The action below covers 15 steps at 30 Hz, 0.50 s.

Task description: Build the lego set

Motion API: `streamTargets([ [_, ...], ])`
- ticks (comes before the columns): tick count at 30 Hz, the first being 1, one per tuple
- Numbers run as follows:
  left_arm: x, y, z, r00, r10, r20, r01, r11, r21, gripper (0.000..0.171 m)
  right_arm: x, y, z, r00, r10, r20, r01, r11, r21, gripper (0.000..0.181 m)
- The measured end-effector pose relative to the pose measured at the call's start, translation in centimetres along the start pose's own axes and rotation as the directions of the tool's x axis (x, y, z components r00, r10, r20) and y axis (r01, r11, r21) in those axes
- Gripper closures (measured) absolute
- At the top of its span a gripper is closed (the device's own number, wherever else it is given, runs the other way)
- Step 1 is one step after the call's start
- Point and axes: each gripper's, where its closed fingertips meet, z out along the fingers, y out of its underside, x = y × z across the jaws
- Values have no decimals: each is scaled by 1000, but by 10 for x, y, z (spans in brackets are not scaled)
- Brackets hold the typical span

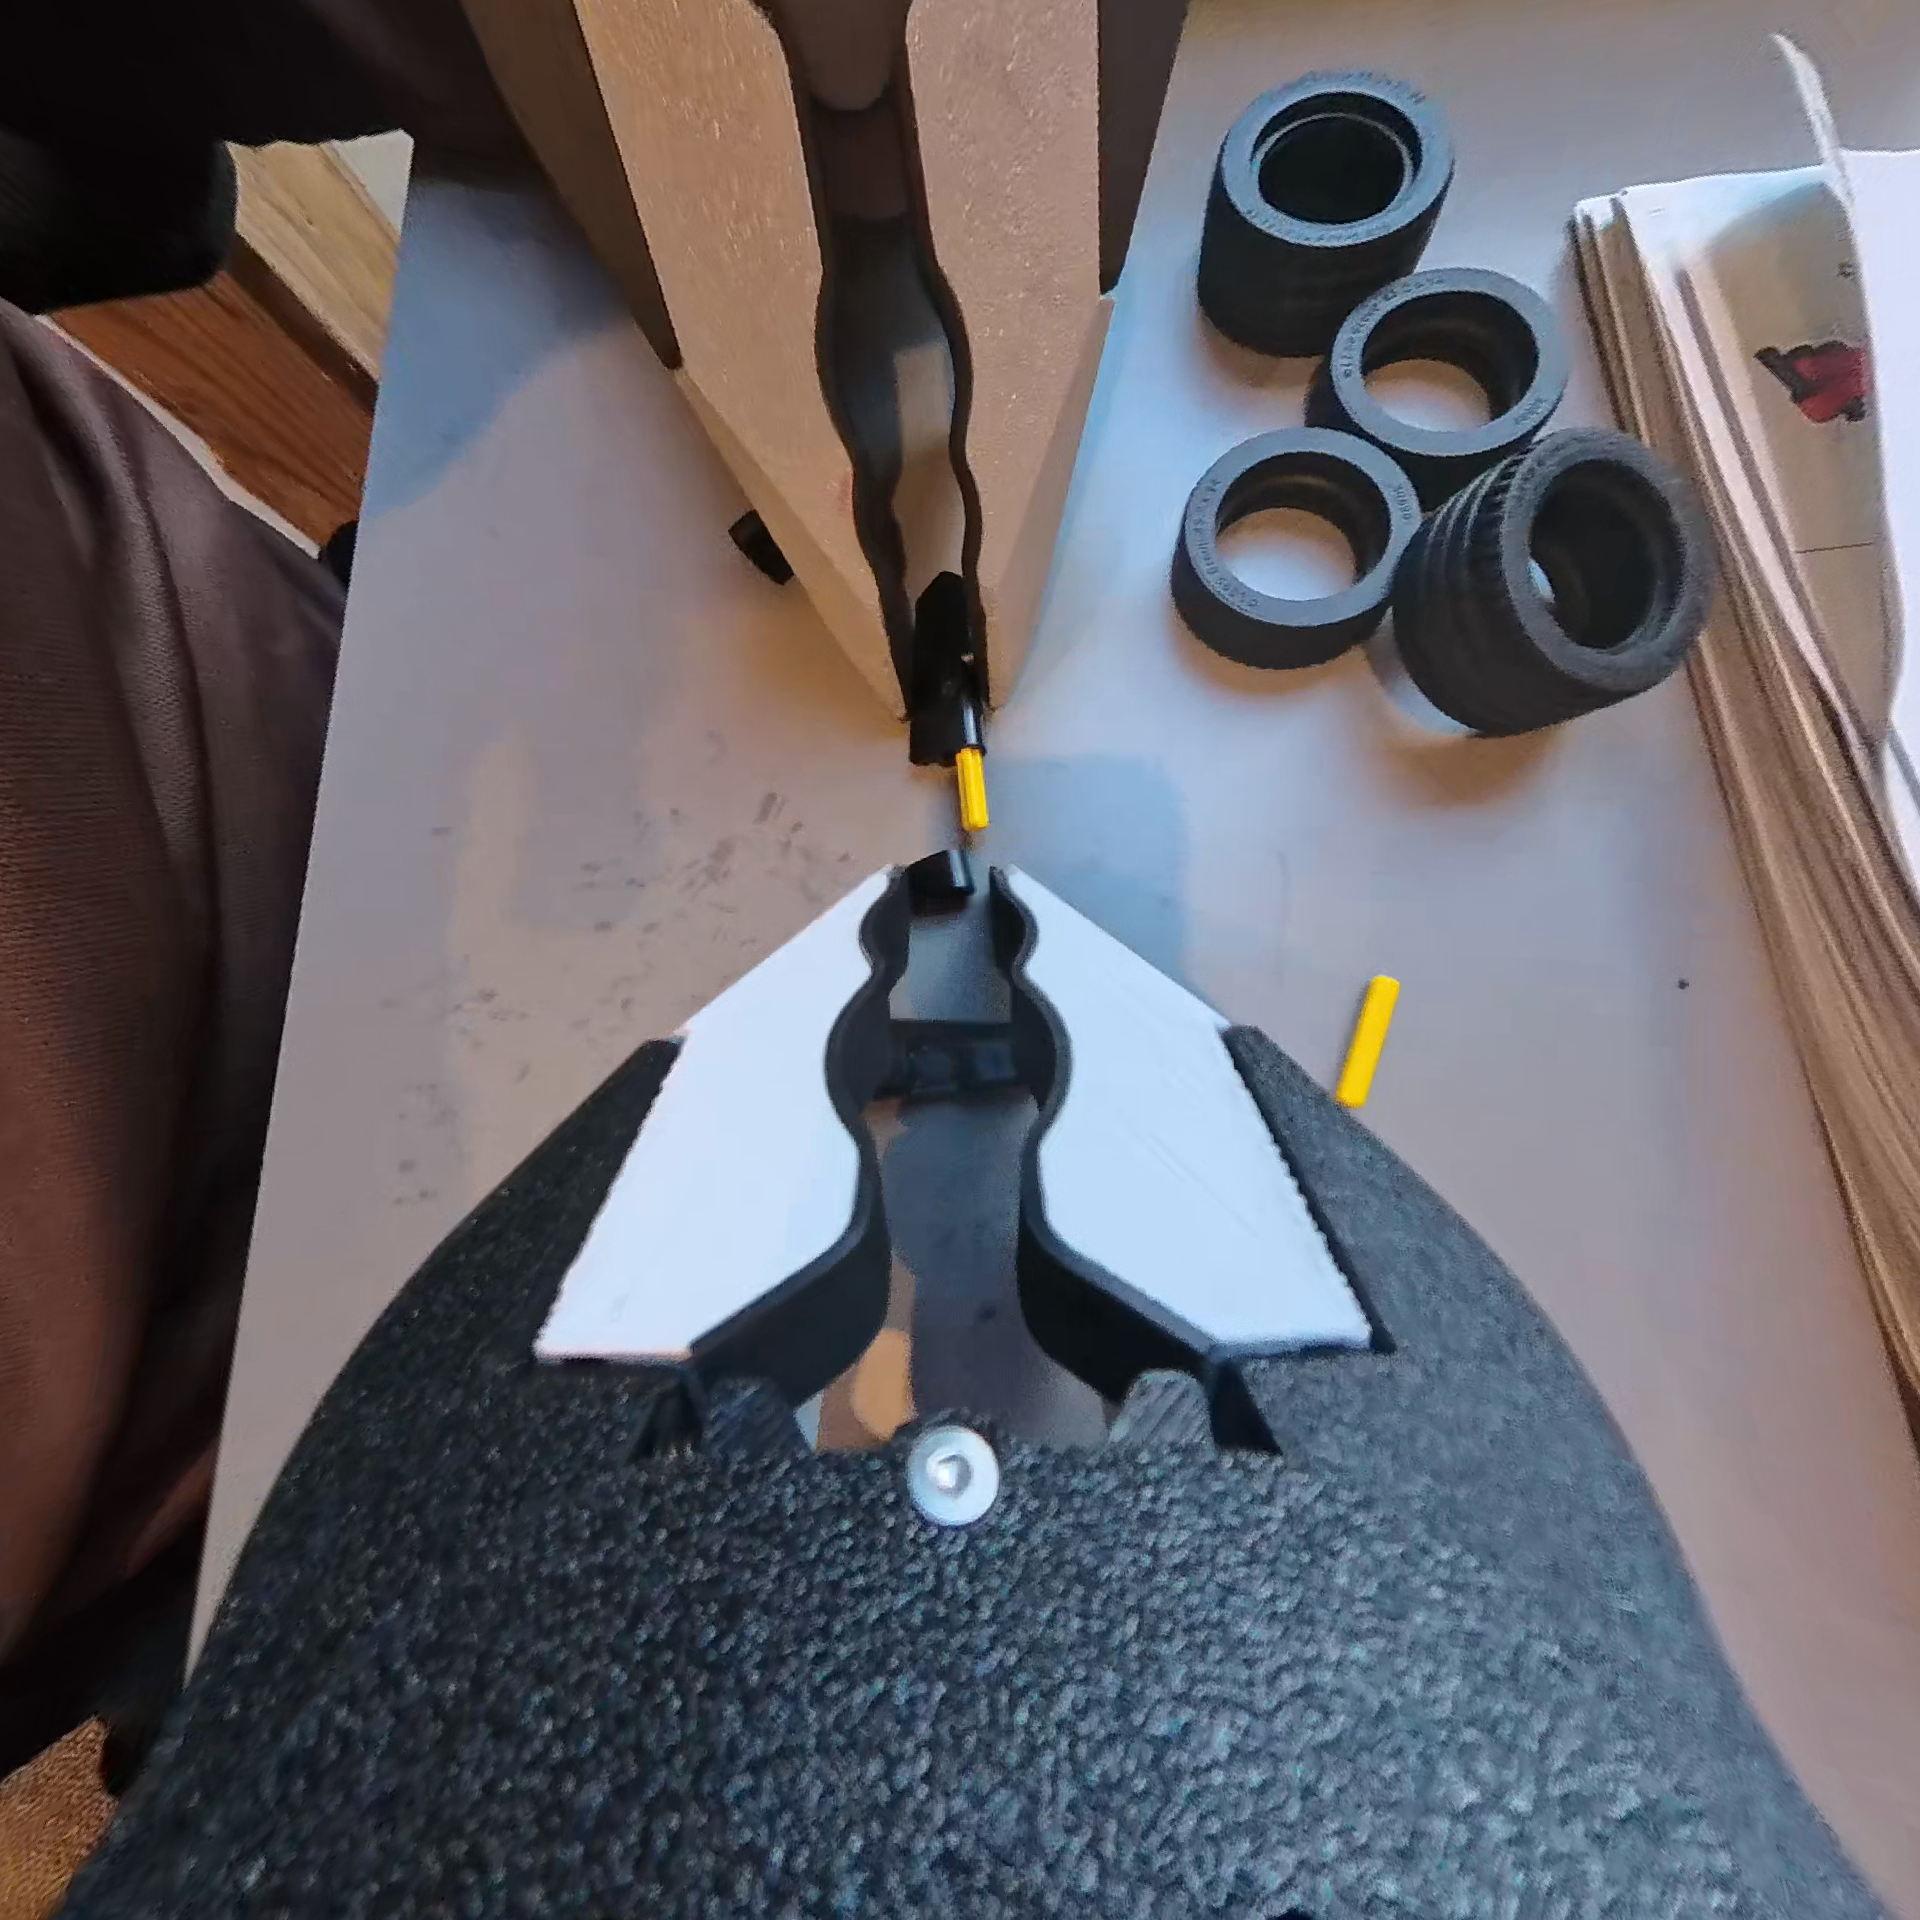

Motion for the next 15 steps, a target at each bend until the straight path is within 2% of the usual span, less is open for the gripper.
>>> streamTargets([
  [15,6,-2,2,998,-33,-48,34,999,10,161,0,1,0,997,62,51,-63,998,21,172],
])
